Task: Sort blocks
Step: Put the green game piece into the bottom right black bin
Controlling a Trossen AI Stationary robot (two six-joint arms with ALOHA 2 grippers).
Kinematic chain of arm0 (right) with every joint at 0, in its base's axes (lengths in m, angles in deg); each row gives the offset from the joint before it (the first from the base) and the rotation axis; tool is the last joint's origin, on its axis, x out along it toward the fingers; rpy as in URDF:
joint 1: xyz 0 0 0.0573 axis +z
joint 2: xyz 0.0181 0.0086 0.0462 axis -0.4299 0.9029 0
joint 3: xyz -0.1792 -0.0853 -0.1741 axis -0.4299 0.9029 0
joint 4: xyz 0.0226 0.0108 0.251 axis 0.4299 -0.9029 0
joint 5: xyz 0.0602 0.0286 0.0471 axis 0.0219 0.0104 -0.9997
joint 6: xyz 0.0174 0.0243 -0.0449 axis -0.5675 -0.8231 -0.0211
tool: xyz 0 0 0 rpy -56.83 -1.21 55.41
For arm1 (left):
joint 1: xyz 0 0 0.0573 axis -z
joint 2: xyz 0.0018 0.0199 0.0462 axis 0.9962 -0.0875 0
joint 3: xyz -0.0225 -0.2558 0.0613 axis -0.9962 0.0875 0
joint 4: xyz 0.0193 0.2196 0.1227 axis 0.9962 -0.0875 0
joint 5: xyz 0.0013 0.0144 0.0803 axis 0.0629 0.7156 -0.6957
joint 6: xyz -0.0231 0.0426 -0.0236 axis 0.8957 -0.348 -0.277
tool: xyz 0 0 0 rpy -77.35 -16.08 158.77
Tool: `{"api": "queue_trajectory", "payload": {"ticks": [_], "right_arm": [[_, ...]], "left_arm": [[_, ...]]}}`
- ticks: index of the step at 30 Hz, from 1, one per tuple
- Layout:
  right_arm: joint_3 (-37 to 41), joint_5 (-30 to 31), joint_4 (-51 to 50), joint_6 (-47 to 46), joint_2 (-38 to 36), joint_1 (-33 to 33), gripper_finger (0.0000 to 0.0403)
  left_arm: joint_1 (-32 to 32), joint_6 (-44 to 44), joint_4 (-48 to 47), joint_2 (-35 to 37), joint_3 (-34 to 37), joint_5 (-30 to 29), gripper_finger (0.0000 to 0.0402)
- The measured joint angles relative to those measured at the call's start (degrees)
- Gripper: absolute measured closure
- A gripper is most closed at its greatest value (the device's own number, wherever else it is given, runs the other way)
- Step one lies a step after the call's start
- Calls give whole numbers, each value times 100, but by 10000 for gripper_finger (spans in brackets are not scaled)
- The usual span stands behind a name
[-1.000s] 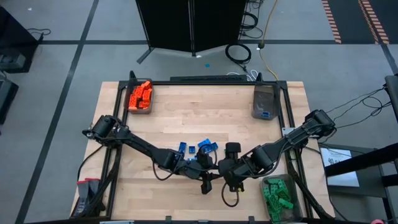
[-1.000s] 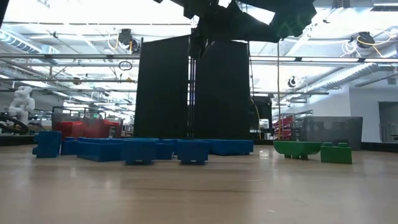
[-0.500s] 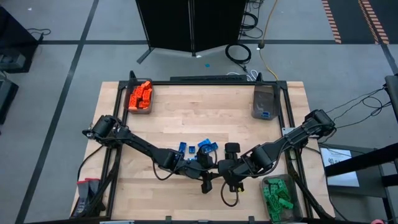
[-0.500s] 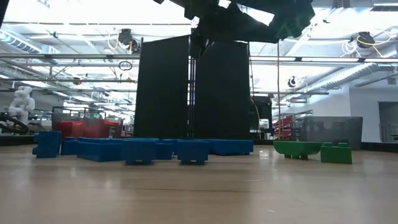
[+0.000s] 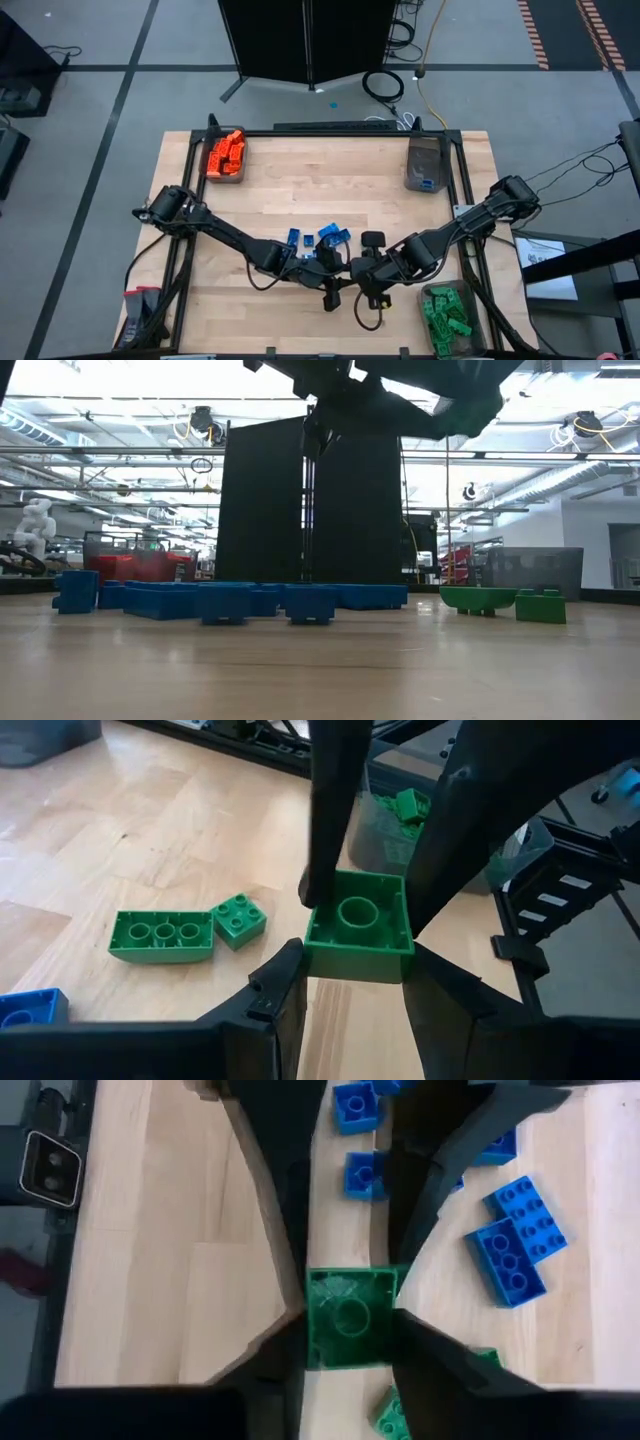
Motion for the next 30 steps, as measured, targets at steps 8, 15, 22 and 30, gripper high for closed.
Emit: {"api": "queue_trajectory", "payload": {"ticks": [8,15,22,30], "right_arm": [[12,-59,-45,-14,0,11,394],[15,-141,-38,-3,-43,9,355],[17,-120,-52,-65,-237,9,361],[17,-33,-36,-13,-244,11,339]], "left_arm": [[-9,-10,6,0,4,-48,265],[-7,-5,22,0,0,-47,264],[-6,-2,72,24,-20,-108,264],[-2,-2,38,24,-20,-131,264]]}}
